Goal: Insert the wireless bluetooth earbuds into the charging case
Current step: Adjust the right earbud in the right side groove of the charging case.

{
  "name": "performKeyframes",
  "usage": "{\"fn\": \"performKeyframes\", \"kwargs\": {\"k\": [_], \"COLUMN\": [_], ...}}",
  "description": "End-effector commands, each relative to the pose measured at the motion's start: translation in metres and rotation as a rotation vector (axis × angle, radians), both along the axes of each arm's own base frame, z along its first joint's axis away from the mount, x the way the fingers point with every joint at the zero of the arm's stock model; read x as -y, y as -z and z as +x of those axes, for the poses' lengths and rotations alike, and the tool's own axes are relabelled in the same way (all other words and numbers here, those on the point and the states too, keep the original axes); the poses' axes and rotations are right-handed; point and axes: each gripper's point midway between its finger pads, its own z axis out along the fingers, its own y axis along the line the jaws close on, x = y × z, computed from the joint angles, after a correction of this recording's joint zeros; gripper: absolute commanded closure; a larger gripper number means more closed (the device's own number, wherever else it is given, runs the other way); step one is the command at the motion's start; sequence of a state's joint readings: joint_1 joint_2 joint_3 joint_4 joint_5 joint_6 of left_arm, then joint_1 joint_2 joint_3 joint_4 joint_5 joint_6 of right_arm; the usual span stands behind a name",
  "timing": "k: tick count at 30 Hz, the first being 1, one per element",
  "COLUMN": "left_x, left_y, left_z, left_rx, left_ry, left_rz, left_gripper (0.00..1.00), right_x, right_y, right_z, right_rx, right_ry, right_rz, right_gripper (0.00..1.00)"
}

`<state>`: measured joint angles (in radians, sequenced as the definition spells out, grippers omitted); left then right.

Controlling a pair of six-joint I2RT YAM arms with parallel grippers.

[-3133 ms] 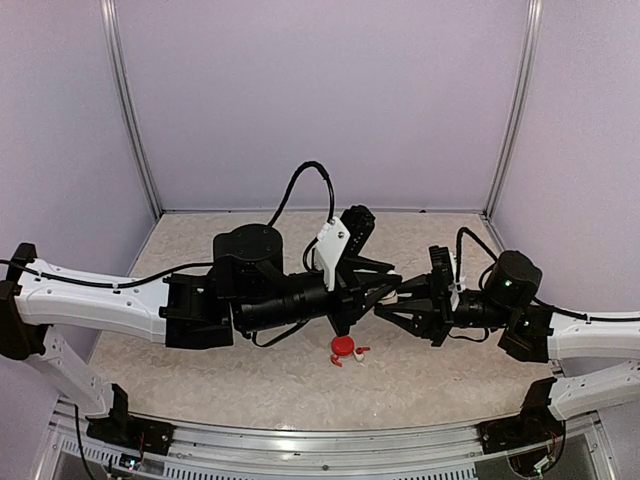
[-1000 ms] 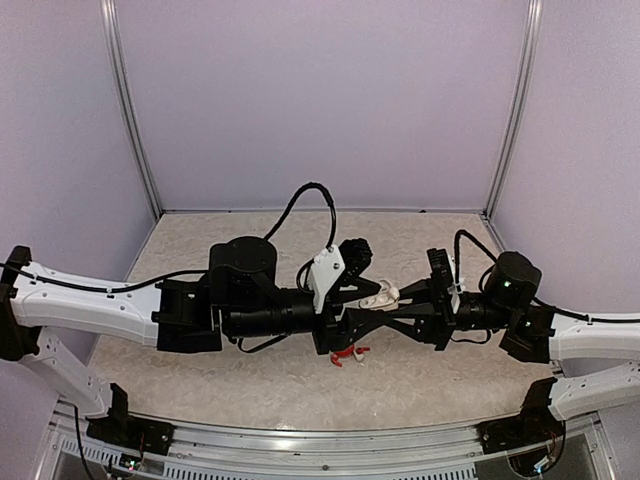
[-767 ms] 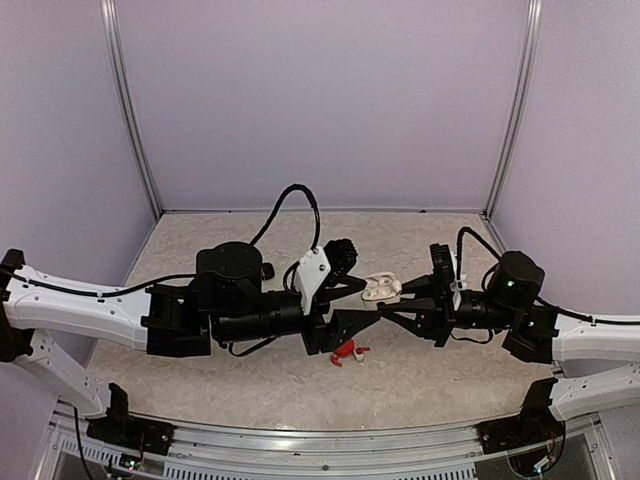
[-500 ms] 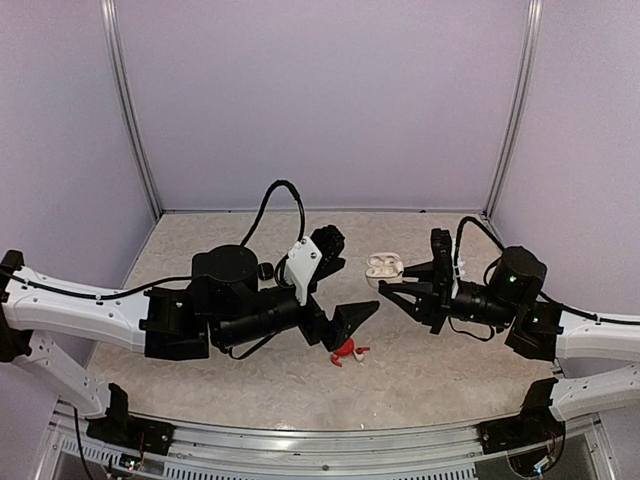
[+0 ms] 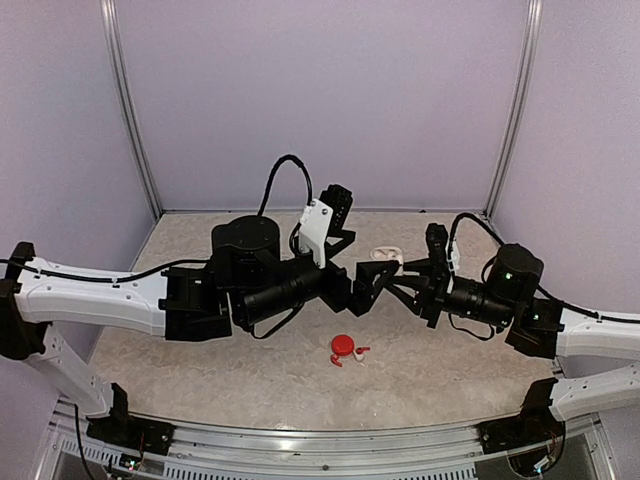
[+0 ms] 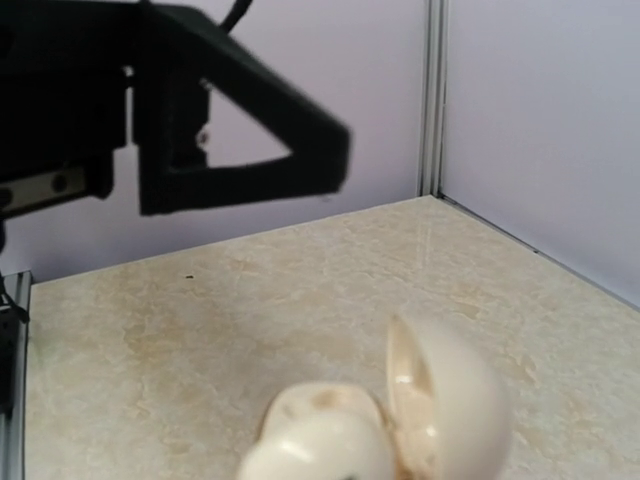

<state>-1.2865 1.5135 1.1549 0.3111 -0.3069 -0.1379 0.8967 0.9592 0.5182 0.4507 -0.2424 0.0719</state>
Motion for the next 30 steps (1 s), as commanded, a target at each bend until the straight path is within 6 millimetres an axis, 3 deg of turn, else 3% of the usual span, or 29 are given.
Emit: {"fn": "performKeyframes", "kwargs": {"k": [1,13,22,30], "left_x": [0.01,0.029,0.015,0.006], "left_y": [-0.001,0.014,0.037,0.041], "left_z": [0.009,0.023,0.051,0.045], "left_rx": [-0.041,-0.069,-0.172,-0.169], "left_ry": [-0.01,-0.034,-0.087,-0.053], "left_rz": [-0.004,0.057,0.069,0.062], "left_gripper": [0.01,0.01,0.01,0.01], "right_x": [-0.003,-0.005,-0.001,0.003], "right_y": [-0.012,-0.011,-0.016,-0.019], "right_z": [0.001,0.0,-0.005,-0.006], "right_rx": [0.013,0.015,0.037,0.043], "right_ry": [0.003,-0.005,-0.011,-0.007], "right_rz": [0.012,0.005,0.02,0.038], "right_gripper": [1.0,1.0,1.0,1.0]}}
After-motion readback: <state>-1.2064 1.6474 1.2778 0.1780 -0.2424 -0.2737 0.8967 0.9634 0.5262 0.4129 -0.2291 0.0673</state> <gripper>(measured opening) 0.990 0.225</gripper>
